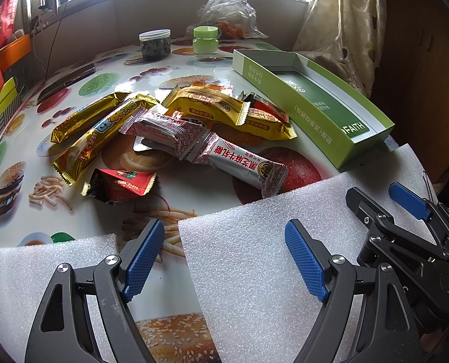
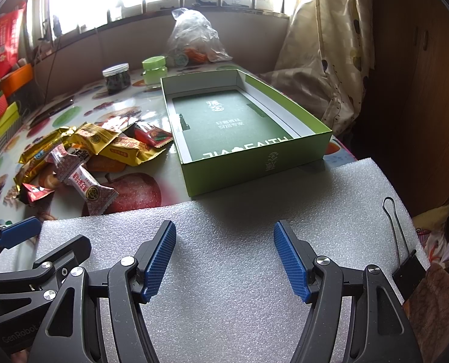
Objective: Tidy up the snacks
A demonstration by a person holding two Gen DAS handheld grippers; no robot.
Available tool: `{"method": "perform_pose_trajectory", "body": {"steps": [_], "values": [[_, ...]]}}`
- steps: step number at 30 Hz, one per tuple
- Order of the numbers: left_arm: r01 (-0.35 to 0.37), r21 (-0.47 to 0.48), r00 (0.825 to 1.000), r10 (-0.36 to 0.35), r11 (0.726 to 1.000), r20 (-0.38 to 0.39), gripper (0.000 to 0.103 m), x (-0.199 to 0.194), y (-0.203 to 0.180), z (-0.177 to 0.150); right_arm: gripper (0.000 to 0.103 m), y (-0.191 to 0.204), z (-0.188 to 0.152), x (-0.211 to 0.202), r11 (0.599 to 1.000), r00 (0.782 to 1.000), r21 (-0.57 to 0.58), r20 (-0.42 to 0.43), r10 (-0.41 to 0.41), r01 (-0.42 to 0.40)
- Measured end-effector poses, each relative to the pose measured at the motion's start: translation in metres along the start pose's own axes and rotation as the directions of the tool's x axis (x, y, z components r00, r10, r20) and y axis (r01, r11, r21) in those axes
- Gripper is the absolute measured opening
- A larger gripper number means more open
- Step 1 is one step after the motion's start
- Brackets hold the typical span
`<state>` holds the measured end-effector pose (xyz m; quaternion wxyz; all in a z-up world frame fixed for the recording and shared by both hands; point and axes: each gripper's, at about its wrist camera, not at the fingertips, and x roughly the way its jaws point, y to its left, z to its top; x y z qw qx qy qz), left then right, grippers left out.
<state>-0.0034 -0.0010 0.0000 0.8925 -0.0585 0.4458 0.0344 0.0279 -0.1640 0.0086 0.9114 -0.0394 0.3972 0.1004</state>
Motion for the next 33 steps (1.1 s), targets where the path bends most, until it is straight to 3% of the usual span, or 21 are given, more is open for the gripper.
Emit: {"method": "perform_pose_trajectory", "body": {"steps": [24, 28, 33], "values": [[0.007, 0.001, 1.000, -0.007, 1.000, -0.007, 0.082, 0.000, 0.000, 0.001, 0.067, 0.001, 0.001, 0.000, 1.000, 1.000, -0.003, -0.001, 0.004, -0.004], [0.028, 0.010, 0.999, -0.028, 1.000, -0.033, 0.082, -0.002, 0.004, 0.004, 0.067, 0.000, 0.006, -0.003, 0.999, 0.999, 0.002, -0.008, 0.033, -0.033], [0.028, -0.018, 0.999, -0.029, 0.999, -0.033, 0.082, -0.011, 0.025, 0.010, 0.067, 0.004, 0.018, -0.017, 0.991, 0.991, -0.049, 0.052, 0.125, -0.123]]}}
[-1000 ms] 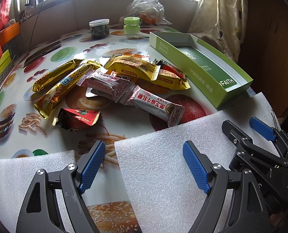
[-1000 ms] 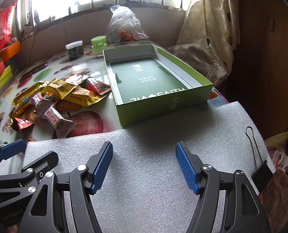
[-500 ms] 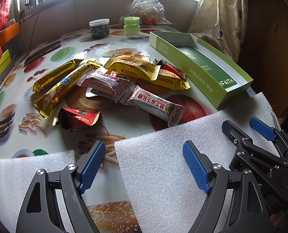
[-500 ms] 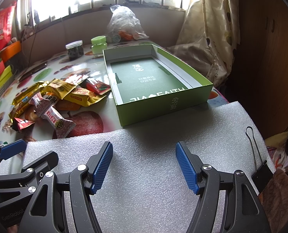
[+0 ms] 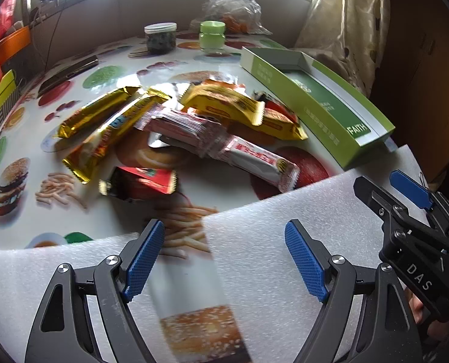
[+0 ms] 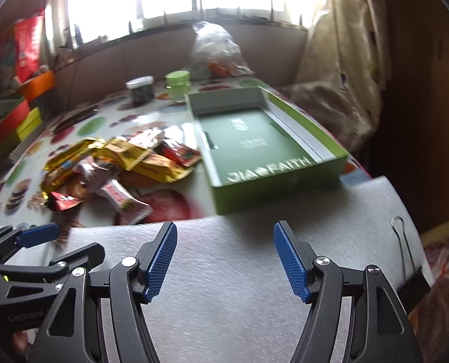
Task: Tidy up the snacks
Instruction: 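Grasp a white-and-red wrapped bar with the right tool while the left tool grasps a long yellow bar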
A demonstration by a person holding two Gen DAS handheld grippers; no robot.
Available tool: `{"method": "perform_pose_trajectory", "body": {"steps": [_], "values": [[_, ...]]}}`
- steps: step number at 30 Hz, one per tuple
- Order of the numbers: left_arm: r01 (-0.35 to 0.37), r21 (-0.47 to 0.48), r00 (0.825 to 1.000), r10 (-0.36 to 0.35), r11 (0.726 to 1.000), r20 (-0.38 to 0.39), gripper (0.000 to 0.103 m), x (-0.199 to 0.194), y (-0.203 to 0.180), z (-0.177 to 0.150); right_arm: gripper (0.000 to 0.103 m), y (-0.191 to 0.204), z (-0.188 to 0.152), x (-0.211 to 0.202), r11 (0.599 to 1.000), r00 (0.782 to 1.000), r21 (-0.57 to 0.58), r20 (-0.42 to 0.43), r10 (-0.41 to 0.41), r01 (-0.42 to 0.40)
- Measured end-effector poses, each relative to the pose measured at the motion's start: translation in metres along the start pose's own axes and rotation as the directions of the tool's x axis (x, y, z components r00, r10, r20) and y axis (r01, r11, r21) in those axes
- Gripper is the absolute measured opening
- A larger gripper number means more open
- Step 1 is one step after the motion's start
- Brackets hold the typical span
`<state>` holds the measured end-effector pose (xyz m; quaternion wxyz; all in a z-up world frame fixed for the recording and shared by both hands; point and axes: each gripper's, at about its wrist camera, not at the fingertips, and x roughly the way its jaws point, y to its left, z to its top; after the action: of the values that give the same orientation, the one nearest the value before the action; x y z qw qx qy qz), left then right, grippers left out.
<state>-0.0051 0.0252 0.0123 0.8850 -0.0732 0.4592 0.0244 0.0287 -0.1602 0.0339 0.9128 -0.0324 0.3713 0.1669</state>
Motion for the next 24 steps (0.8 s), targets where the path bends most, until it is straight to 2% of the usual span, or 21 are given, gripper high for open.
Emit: {"method": "perform_pose_trajectory", "body": {"steps": [4, 8, 12, 16, 20, 24], "values": [[0.012, -0.020, 0.999, -0.011, 1.000, 0.052, 0.082, -0.018, 0.018, 0.006, 0.067, 0.016, 0.008, 0.011, 0.995, 0.997, -0.072, -0.042, 0.069, -0.072], [-0.043, -0.057, 0.997, 0.046, 0.997, 0.055, 0.082, -0.016, 0.043, 0.017, 0.067, 0.032, 0.019, 0.025, 0.985, 0.989, -0.103, -0.069, 0.130, -0.136], [-0.060, -0.090, 0.996, 0.066, 0.994, 0.065, 0.082, -0.013, 0.068, 0.027, 0.067, 0.047, 0.022, 0.034, 0.972, 0.980, -0.143, -0.092, 0.176, -0.188], [-0.102, -0.100, 0.991, 0.110, 0.990, 0.078, 0.082, -0.010, 0.086, 0.037, 0.067, 0.052, 0.028, 0.043, 0.962, 0.973, -0.166, -0.114, 0.199, -0.216], [-0.088, -0.089, 0.994, 0.093, 0.992, 0.052, 0.082, 0.000, 0.095, 0.046, 0.067, 0.057, 0.033, 0.051, 0.955, 0.967, -0.179, -0.137, 0.214, -0.237], [-0.105, -0.071, 0.993, 0.108, 0.992, 0.041, 0.082, 0.005, 0.097, 0.050, 0.065, 0.062, 0.034, 0.059, 0.950, 0.963, -0.197, -0.162, 0.214, -0.244]]}}
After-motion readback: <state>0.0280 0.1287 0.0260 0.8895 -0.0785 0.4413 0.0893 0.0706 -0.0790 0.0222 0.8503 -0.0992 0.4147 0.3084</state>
